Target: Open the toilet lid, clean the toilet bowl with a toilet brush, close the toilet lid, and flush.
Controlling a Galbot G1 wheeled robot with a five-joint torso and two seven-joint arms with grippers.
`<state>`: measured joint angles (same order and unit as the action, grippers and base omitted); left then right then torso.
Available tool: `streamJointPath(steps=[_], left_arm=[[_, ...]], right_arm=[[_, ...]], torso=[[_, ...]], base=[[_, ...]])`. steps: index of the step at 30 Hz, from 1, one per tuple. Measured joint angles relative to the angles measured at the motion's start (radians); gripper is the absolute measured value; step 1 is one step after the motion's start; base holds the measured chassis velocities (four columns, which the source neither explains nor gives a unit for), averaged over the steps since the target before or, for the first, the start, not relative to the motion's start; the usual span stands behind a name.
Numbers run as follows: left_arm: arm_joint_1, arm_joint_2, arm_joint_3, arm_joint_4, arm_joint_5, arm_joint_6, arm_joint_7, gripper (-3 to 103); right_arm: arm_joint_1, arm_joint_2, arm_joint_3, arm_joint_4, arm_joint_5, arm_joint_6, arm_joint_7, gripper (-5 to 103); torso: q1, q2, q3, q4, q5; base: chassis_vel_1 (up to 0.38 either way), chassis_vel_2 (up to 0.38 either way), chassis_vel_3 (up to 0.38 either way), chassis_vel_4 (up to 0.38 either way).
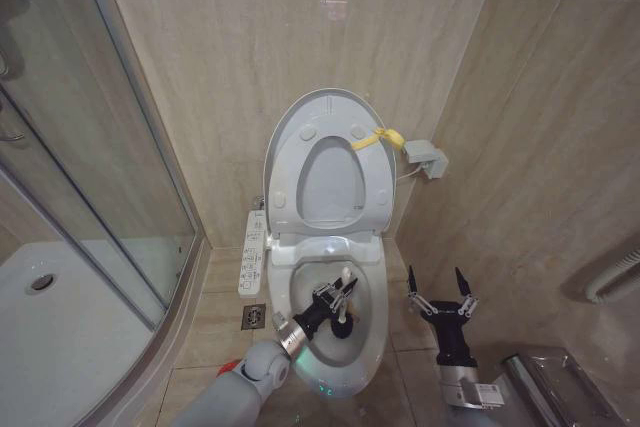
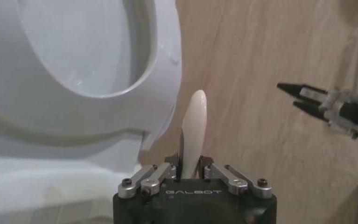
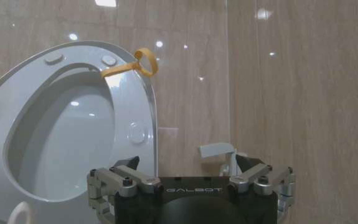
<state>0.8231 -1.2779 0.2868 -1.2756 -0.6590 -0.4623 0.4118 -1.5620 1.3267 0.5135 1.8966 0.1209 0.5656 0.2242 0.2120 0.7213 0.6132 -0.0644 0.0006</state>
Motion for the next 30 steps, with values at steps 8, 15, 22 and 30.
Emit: streamJointPath(steps=[8, 15, 22, 30], left_arm=[[-0.017, -0.042, -0.041, 0.016, 0.001, -0.021, 0.020, 19], [-0.015, -0.051, -0.064, 0.038, 0.031, -0.047, 0.054, 19], [-0.043, -0.053, -0.020, 0.171, 0.069, -0.083, 0.065, 19], [-0.054, -0.009, 0.059, 0.166, 0.072, -0.087, 0.117, 20]], right_arm=[[-0.019, -0.002, 0.004, 0.009, 0.000, 0.007, -0.005, 100], [-0.027, -0.002, 0.009, 0.004, -0.003, 0.012, -0.006, 100], [-0.016, 0.008, 0.003, -0.008, -0.007, 0.015, -0.011, 100], [-0.013, 0.014, 0.003, -0.009, -0.007, 0.018, -0.013, 100]], torso=[[0.000, 0.000, 0.000, -0.0001, -0.0001], [0.000, 0.000, 0.000, 0.0003, -0.0001], [0.000, 0.000, 0.000, 0.0006, -0.0001], [0.000, 0.000, 0.000, 0.0004, 0.0000]], base=[[0.000, 0.000, 0.000, 0.000], [0.000, 0.000, 0.000, 0.000], [0.000, 0.000, 0.000, 0.000], [0.000, 0.000, 0.000, 0.000]])
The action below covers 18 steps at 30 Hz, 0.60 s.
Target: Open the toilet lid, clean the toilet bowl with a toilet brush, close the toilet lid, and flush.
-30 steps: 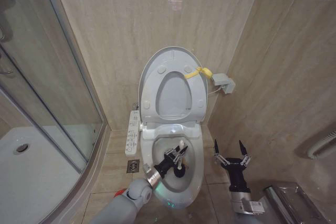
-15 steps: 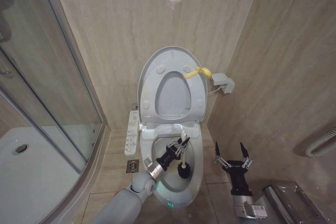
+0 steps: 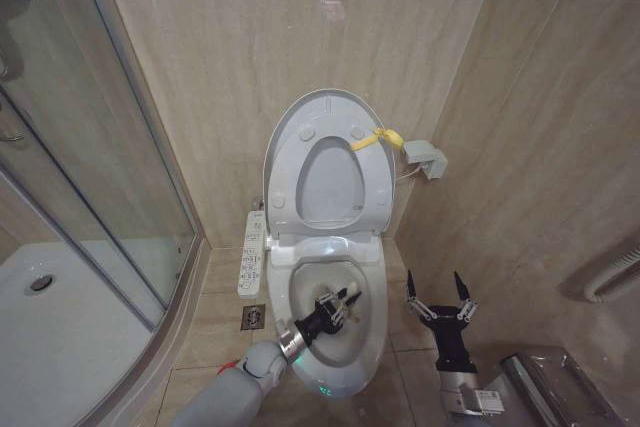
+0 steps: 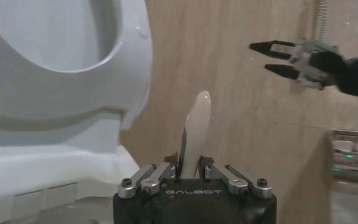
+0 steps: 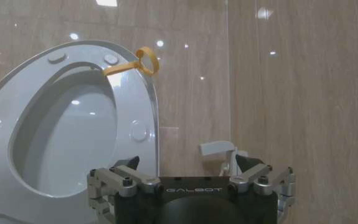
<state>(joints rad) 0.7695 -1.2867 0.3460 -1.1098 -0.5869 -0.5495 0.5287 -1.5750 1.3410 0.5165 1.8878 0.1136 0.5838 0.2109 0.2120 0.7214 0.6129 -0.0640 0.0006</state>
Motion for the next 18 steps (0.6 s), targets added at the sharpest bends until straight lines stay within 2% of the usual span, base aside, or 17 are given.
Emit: streamJointPath(steps=[3, 5, 6, 7, 9, 12, 18], left_arm=[[0.001, 0.001, -0.001, -0.007, -0.010, -0.013, 0.029, 20], [-0.002, -0.008, -0.016, -0.007, -0.038, -0.042, 0.087, 20], [-0.002, -0.008, -0.016, -0.007, -0.038, -0.042, 0.087, 20], [-0.003, -0.013, -0.025, -0.007, -0.053, -0.052, 0.118, 20], [-0.002, -0.015, -0.038, -0.017, -0.071, -0.058, 0.141, 20], [0.002, -0.020, -0.060, -0.034, -0.078, -0.058, 0.136, 20], [-0.027, -0.058, -0.092, -0.017, -0.065, -0.042, 0.057, 18]], right_arm=[[-0.001, 0.000, 0.001, 0.000, 0.000, 0.001, 0.000, 100], [-0.003, 0.000, 0.003, 0.000, 0.000, 0.002, 0.000, 100], [-0.003, 0.000, 0.003, 0.000, 0.000, 0.002, 0.000, 100], [-0.004, 0.000, 0.003, 0.000, 0.000, 0.003, 0.000, 100], [-0.006, -0.001, 0.004, 0.001, 0.000, 0.004, 0.000, 100], [-0.006, -0.002, 0.004, 0.002, 0.000, 0.004, -0.001, 100], [-0.001, 0.001, 0.001, -0.004, -0.001, 0.005, -0.004, 100]], torso=[[0.000, 0.000, 0.000, 0.0001, 0.0000], [0.000, 0.000, 0.000, -0.0002, 0.0000], [0.000, 0.000, 0.000, -0.0002, 0.0000], [0.000, 0.000, 0.000, -0.0003, -0.0001], [0.000, 0.000, 0.000, -0.0004, -0.0001], [0.000, 0.000, 0.000, -0.0004, -0.0001], [0.000, 0.000, 0.000, -0.0002, -0.0001]], base=[[0.000, 0.000, 0.000, 0.000], [0.000, 0.000, 0.000, 0.000], [0.000, 0.000, 0.000, 0.000], [0.000, 0.000, 0.000, 0.000], [0.000, 0.000, 0.000, 0.000], [0.000, 0.000, 0.000, 0.000], [0.000, 0.000, 0.000, 0.000]])
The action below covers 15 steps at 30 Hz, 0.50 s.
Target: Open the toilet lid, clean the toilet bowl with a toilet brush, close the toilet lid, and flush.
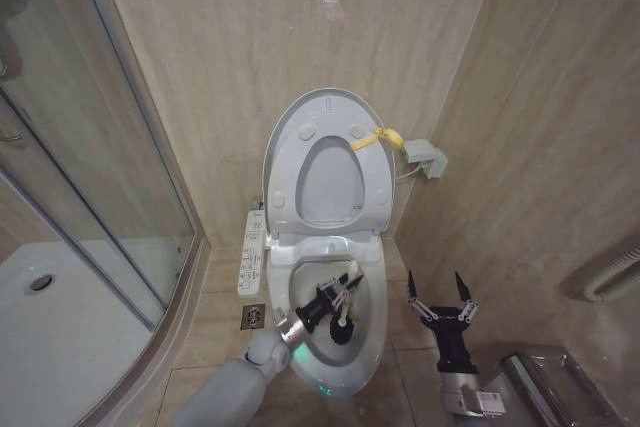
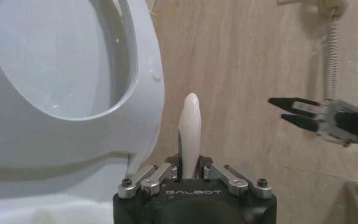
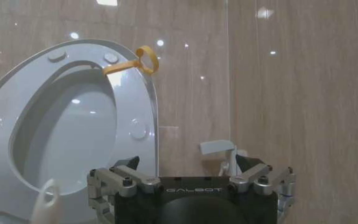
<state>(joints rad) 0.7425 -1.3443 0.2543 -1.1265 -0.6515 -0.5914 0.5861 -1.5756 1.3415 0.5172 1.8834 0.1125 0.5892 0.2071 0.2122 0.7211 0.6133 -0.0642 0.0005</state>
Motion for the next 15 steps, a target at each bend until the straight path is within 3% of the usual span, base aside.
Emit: streamJointPath(steps=[15], left_arm=[[-0.154, -0.091, 0.061, 0.128, 0.020, 0.031, -0.003, 18]], right_arm=[[-0.001, 0.007, 0.003, -0.001, -0.002, 0.005, -0.008, 100]], torso=[[0.000, 0.000, 0.000, -0.0001, 0.0001]], base=[[0.000, 0.000, 0.000, 0.000]])
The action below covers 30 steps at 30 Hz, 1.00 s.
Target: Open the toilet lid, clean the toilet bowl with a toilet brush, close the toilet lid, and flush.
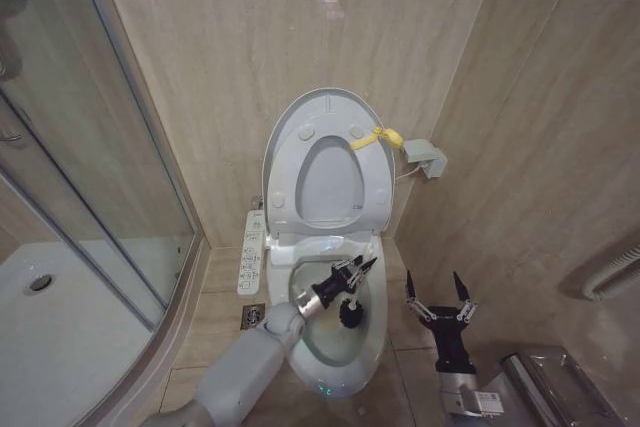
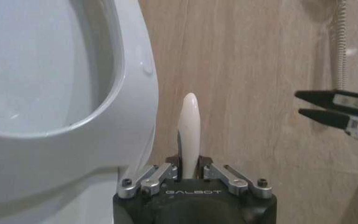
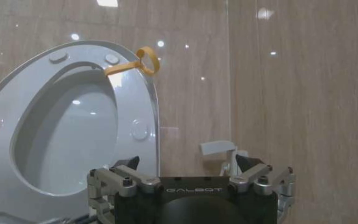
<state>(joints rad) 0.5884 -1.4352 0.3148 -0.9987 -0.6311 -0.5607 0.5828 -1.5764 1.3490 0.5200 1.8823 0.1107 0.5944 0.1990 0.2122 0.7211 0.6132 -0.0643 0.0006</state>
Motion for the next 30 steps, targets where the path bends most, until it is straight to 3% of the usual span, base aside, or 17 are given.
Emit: streamJointPath(steps=[10, 19, 23, 25, 30], left_arm=[[0.012, -0.015, -0.010, 0.107, 0.040, -0.013, 0.026, 18], [0.050, 0.030, -0.004, 0.030, 0.048, -0.026, 0.032, 18], [0.113, 0.095, -0.006, -0.101, 0.079, -0.024, -0.021, 18], [0.180, 0.155, -0.015, -0.188, 0.101, -0.008, -0.084, 18], [0.273, 0.224, -0.093, -0.260, 0.134, 0.007, -0.155, 18]], right_arm=[[-0.002, 0.000, 0.001, -0.004, 0.001, 0.007, -0.001, 100], [-0.018, -0.003, 0.002, 0.007, 0.000, 0.015, -0.004, 100], [-0.030, -0.008, 0.005, 0.016, 0.000, 0.022, -0.004, 100], [-0.033, -0.012, 0.006, 0.015, 0.001, 0.027, -0.004, 100], [-0.028, -0.010, 0.002, 0.004, 0.000, 0.030, -0.004, 100]], torso=[[0.000, 0.000, 0.000, 0.0003, -0.0001], [0.000, 0.000, 0.000, -0.0002, -0.0001], [0.000, 0.000, 0.000, -0.0005, -0.0004], [0.000, 0.000, 0.000, 0.0003, -0.0004], [0.000, 0.000, 0.000, 0.0003, -0.0003]], base=[[0.000, 0.000, 0.000, 0.000], [0.000, 0.000, 0.000, 0.000], [0.000, 0.000, 0.000, 0.000], [0.000, 0.000, 0.000, 0.000], [0.000, 0.000, 0.000, 0.000]])
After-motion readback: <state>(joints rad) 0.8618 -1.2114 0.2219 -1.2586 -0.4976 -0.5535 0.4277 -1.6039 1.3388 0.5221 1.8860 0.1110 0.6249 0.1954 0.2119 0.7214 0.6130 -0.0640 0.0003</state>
